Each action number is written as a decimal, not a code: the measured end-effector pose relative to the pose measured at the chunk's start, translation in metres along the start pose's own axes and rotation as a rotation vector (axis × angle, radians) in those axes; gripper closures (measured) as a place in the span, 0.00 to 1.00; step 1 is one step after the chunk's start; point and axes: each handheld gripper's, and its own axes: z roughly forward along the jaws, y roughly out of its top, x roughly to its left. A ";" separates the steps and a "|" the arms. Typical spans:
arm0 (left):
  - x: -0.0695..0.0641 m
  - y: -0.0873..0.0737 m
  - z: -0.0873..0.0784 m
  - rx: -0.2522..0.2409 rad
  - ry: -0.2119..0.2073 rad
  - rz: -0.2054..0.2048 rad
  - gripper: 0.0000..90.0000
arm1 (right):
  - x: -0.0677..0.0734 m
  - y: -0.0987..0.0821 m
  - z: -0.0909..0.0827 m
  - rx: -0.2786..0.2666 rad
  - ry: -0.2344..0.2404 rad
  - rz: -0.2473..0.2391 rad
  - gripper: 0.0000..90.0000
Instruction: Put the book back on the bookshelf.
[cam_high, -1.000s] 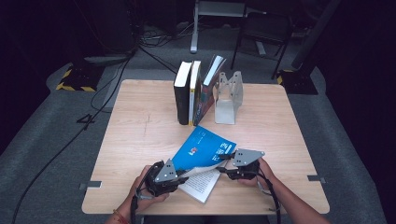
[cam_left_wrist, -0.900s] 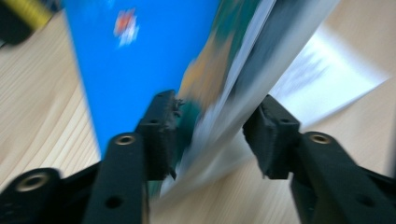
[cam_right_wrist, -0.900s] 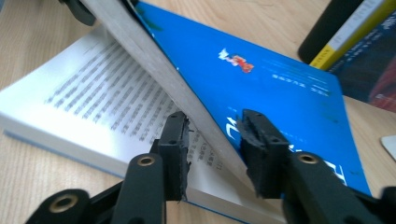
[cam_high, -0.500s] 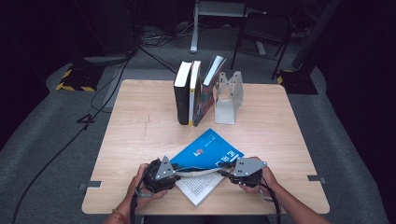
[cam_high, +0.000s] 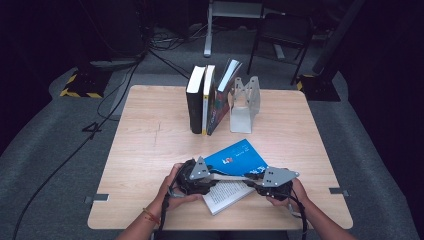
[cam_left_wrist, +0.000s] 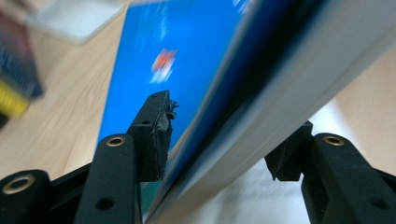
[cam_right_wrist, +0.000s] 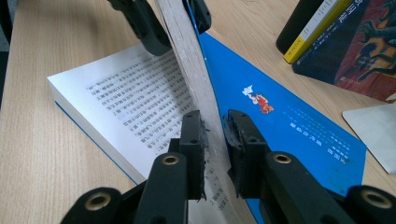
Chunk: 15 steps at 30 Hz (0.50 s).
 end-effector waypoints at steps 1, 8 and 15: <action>-0.003 0.005 -0.001 -0.014 -0.005 0.008 0.56 | -0.001 0.001 0.000 -0.001 0.003 0.003 0.85; -0.011 0.002 0.002 0.029 -0.060 0.066 0.82 | -0.004 -0.003 0.000 -0.027 0.027 0.017 0.67; 0.015 -0.018 -0.018 0.015 -0.099 0.038 0.83 | -0.038 -0.032 -0.004 0.015 0.011 0.075 0.54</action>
